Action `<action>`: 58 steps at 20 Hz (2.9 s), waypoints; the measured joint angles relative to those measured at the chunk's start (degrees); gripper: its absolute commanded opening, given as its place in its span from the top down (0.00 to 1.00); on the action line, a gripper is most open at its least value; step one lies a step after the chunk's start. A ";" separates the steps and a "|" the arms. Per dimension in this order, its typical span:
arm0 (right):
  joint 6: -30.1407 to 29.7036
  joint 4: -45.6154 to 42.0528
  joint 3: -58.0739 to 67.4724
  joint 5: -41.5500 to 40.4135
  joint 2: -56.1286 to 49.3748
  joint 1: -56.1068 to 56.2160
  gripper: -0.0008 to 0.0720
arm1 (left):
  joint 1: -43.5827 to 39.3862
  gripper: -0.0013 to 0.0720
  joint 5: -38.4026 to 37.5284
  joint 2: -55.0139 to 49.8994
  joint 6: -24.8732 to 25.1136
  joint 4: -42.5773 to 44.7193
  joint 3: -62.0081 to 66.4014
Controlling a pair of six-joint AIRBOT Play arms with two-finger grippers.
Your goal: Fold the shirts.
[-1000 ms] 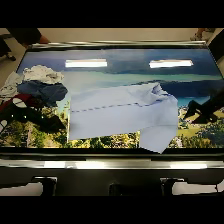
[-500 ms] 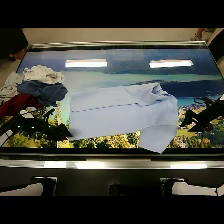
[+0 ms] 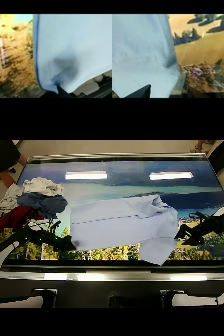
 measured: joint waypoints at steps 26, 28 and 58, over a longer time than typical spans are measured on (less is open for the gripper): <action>-5.09 9.38 44.30 -28.13 37.83 0.09 0.93 | 1.16 0.93 6.10 29.35 -2.75 9.99 67.93; -1.49 5.01 45.70 -27.47 43.67 0.04 0.93 | 1.18 0.93 7.21 34.67 -4.13 11.41 68.96; 7.72 0.00 27.54 -18.10 -9.22 14.19 0.93 | 0.04 0.93 3.15 -16.98 -2.73 15.52 46.82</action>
